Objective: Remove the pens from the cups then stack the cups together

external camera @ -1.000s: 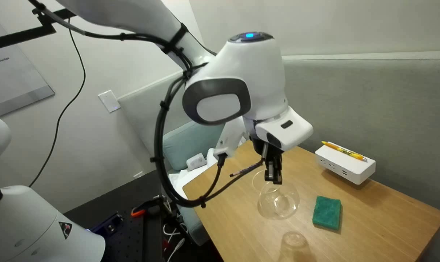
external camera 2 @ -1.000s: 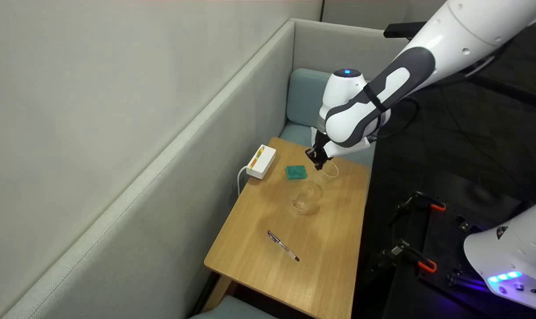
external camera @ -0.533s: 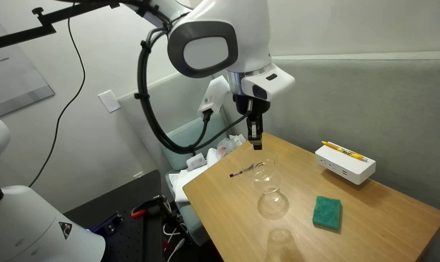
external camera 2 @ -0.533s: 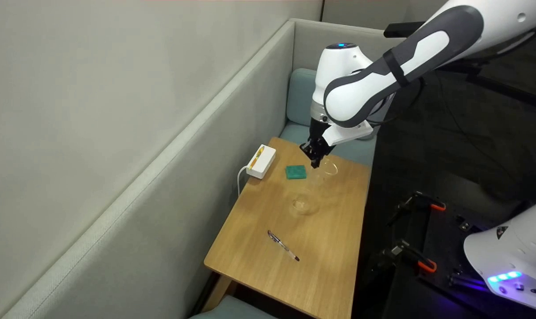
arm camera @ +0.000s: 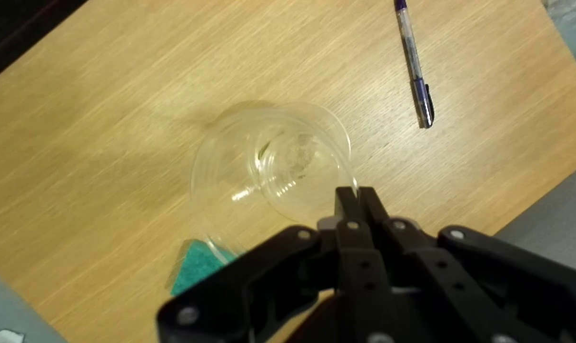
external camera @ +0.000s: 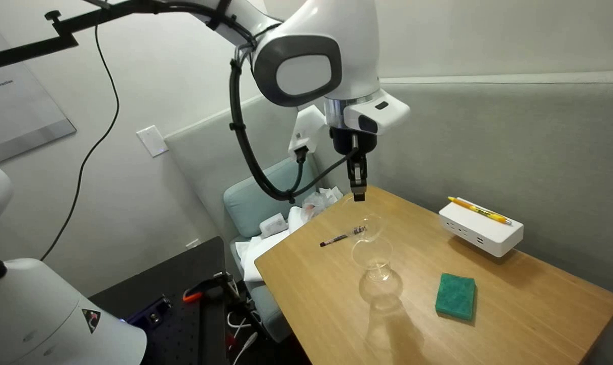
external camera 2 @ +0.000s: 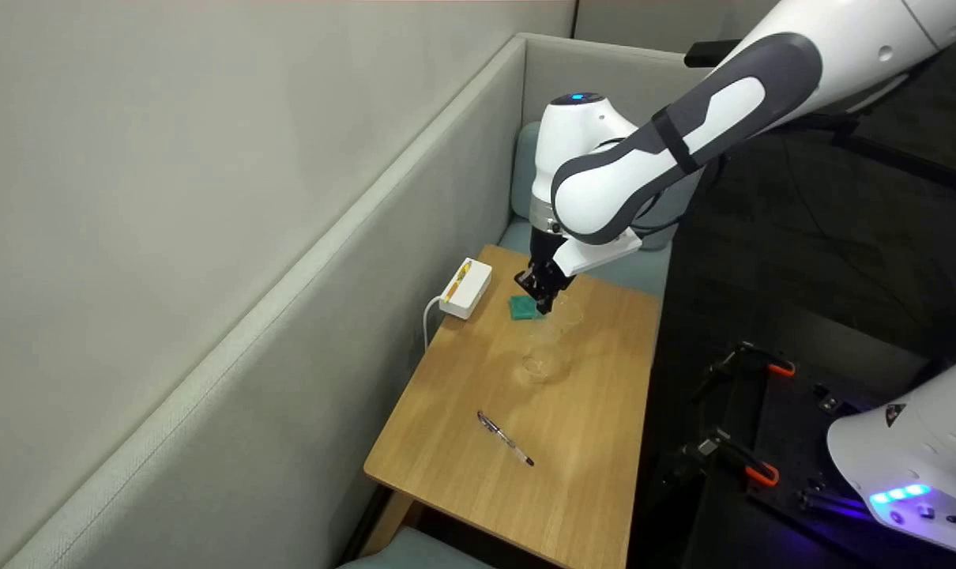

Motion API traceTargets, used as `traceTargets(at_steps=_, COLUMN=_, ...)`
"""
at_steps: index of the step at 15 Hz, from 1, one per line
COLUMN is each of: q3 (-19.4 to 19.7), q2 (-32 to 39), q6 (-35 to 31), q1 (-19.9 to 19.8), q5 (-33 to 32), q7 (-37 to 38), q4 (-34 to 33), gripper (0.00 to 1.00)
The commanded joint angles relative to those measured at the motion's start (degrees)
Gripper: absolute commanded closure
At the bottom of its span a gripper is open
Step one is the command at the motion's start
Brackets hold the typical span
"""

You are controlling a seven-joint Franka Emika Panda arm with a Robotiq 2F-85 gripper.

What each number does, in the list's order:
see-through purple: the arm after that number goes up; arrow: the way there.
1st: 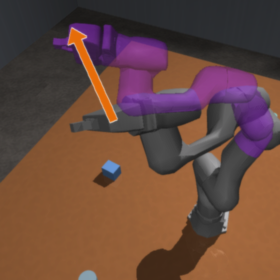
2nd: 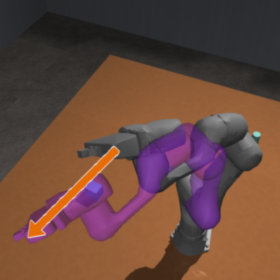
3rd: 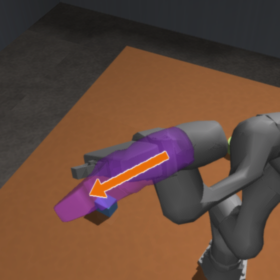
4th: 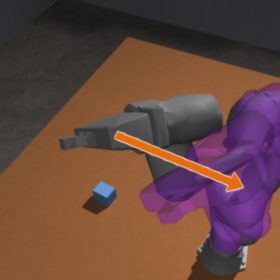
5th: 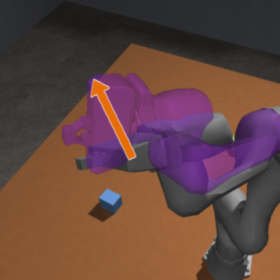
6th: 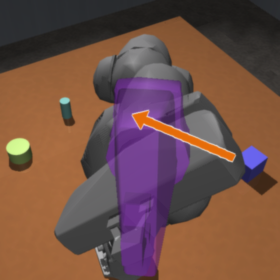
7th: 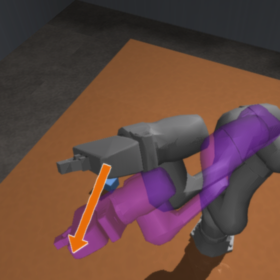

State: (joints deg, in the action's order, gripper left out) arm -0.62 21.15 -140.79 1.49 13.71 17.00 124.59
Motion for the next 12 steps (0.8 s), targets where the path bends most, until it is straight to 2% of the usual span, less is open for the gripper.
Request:
traceTargets(at_steps=1, q3=0.72, q2=4.70, q6=1.68, q1=0.95, q5=-1.80, q7=0.92, q4=-4.49, gripper=0.99)
traceTargets(at_steps=12, q3=1.72, q2=12.82, q6=2.87, q1=3.47, q5=-4.44, q7=2.64, q4=-9.60, gripper=0.99)
